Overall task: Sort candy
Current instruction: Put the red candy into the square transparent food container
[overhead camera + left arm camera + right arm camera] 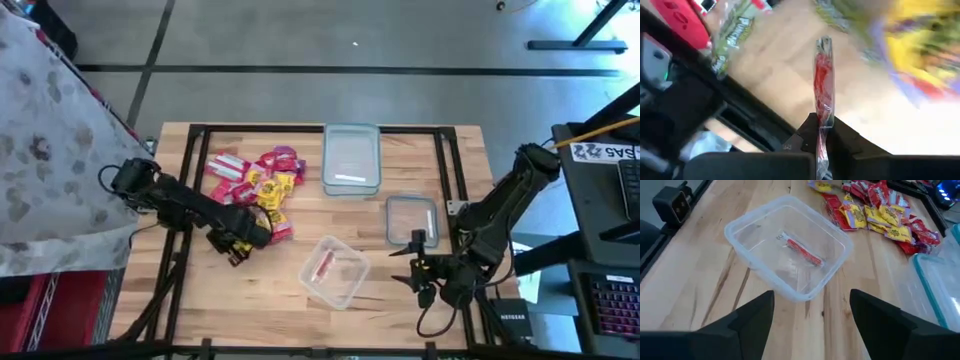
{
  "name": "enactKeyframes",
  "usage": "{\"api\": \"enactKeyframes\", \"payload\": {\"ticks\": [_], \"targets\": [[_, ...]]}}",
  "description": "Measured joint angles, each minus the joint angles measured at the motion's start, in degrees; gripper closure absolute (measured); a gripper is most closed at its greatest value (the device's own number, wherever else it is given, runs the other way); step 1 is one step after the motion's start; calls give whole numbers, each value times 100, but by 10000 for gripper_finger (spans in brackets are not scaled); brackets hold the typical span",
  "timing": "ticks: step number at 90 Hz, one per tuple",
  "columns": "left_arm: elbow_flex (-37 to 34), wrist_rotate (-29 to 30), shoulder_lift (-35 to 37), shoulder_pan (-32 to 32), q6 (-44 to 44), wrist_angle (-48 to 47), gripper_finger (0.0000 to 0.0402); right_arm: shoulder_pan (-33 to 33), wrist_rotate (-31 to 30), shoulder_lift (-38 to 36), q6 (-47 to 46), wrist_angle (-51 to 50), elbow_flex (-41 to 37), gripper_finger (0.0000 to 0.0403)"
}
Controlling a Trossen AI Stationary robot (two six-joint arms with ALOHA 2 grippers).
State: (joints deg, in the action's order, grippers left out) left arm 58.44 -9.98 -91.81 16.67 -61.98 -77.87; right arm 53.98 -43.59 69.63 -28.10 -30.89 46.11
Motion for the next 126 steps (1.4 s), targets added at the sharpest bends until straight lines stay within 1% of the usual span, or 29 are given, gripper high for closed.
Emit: {"api": "enactKeyframes", "payload": {"ticks": [7,12,19,25,31,41,47,56,64,69,86,93,99,109,118,126], "targets": [[692,282,0,151,-393,-473,400,0,-36,0,2,-15,0,155],[1167,583,11,269,-753,-402,400,0,-40,0,2,1,0,155],[1684,1213,7,438,-1361,-98,400,0,-60,0,2,0,0,155],[1974,1739,16,567,-1698,677,400,0,-91,0,3,37,0,155],[2067,2132,13,649,-1688,1601,400,0,-97,0,3,123,0,155],[2073,2856,-79,745,-1043,3466,400,0,-99,0,4,129,0,155],[2076,3098,-248,753,-625,4418,401,0,-97,0,4,134,0,155],[2075,2989,-629,699,-385,5420,401,0,-98,0,4,133,0,155],[2074,2653,-1021,656,-317,6066,401,0,-99,0,4,143,0,155],[2074,2380,-1264,627,-351,6258,401,0,-99,0,4,146,0,155],[2065,1212,-1860,417,-594,6325,401,0,-99,0,7,146,0,155],[2065,856,-1988,287,-596,6342,401,0,-99,0,7,146,0,155],[2065,751,-2053,188,-520,6343,401,0,-101,0,7,146,0,155],[2065,736,-2065,19,-342,6341,396,0,-101,0,7,146,0,155],[2065,624,-2065,-112,-174,6332,377,0,-101,0,7,144,0,155],[2066,358,-2065,-235,-64,6250,359,0,-101,0,7,144,0,155]]}}
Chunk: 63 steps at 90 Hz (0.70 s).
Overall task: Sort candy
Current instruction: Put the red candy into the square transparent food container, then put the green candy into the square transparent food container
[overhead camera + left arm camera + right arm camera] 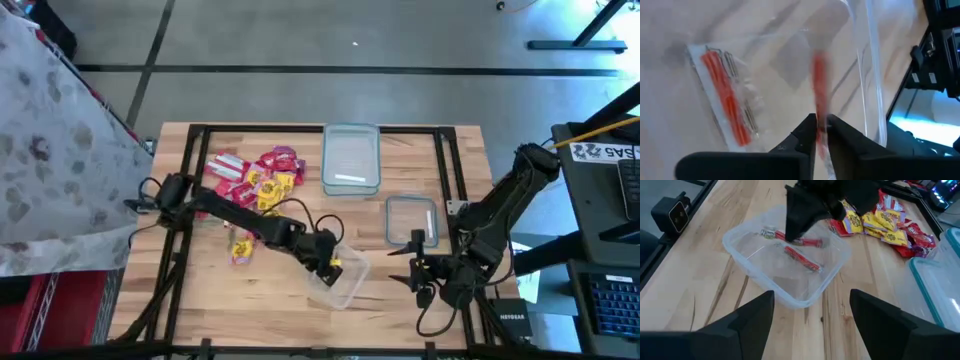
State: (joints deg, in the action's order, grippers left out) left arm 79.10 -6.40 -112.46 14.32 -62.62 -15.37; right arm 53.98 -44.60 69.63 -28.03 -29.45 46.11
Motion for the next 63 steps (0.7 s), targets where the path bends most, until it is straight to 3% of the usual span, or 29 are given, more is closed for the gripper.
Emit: {"api": "enactKeyframes", "payload": {"ticks": [28,43,63], "targets": [[1,-262,100,-285,210,-848,325,0,2,0,0,-9,0,155],[0,-377,602,-245,304,-1307,323,0,0,0,0,-33,0,155],[4,-47,1464,149,309,-3475,323,0,2,0,0,-42,0,155]]}}
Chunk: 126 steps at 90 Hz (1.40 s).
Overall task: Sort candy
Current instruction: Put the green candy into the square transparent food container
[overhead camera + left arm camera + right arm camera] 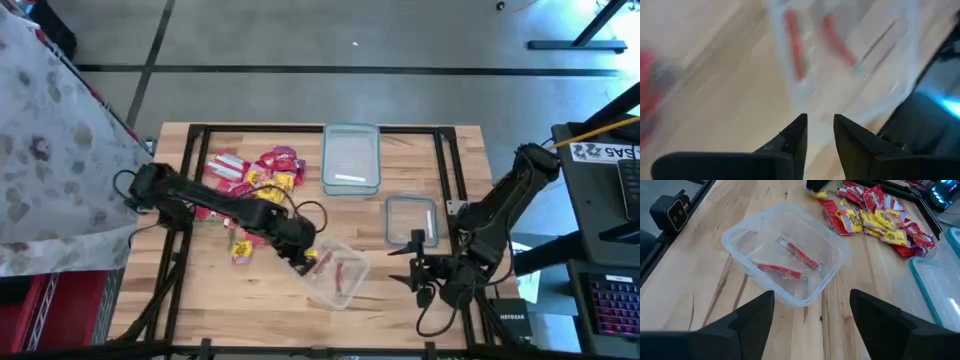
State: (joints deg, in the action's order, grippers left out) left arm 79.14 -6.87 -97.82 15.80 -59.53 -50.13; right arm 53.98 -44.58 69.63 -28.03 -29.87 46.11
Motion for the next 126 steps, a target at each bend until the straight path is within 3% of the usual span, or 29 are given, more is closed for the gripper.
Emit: {"api": "enactKeyframes", "payload": {"ticks": [15,25,36,60,80,90,126], "targets": [[4,79,192,381,240,-2679,323,0,-2,0,0,17,0,155],[-92,725,177,584,402,-4065,323,0,-5,0,0,22,0,155],[-642,903,239,505,431,-3695,323,1,-108,2,-9,32,-1,155],[-2017,678,234,-83,1170,-3529,323,0,-136,2,-13,30,-2,155],[-2711,1049,232,-536,2111,-2752,323,0,-190,2,-2,20,-2,155],[-3014,1080,232,-848,2164,-2662,319,0,-192,2,-3,20,-2,155],[-3666,1077,232,-1435,2745,-1917,236,0,-180,2,-17,21,-2,155]]}}
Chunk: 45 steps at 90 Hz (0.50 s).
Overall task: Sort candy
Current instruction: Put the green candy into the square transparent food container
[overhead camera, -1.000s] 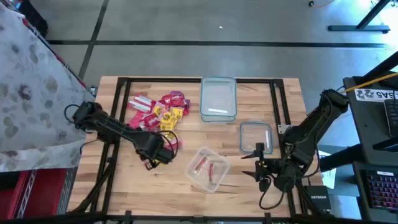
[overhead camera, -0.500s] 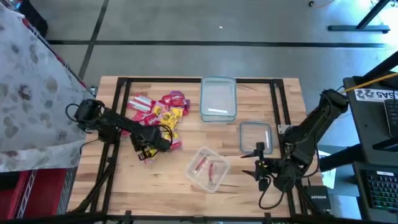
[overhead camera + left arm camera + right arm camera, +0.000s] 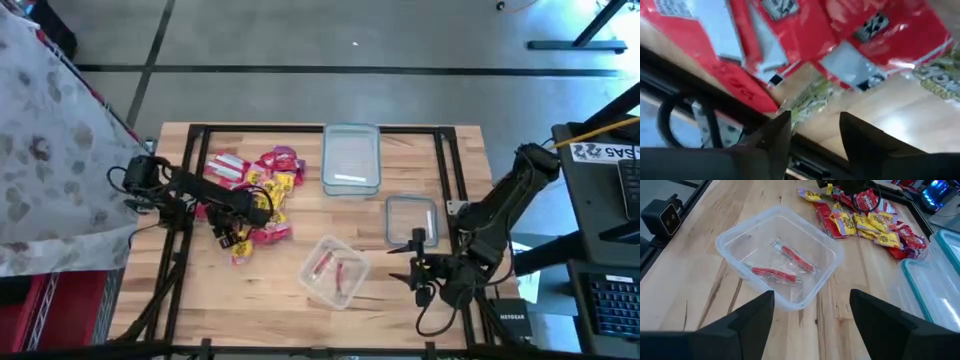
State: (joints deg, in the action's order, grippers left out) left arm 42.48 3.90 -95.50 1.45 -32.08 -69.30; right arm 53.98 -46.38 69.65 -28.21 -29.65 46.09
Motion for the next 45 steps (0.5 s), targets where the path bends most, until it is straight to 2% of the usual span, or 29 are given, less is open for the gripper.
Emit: {"api": "enactKeyframes", "payload": {"ticks": [23,45], "targets": [[-155,-181,15,-13,150,444,237,0,3,0,0,3,0,155],[-160,-690,11,-18,128,583,317,0,-13,0,-2,3,0,155]]}}
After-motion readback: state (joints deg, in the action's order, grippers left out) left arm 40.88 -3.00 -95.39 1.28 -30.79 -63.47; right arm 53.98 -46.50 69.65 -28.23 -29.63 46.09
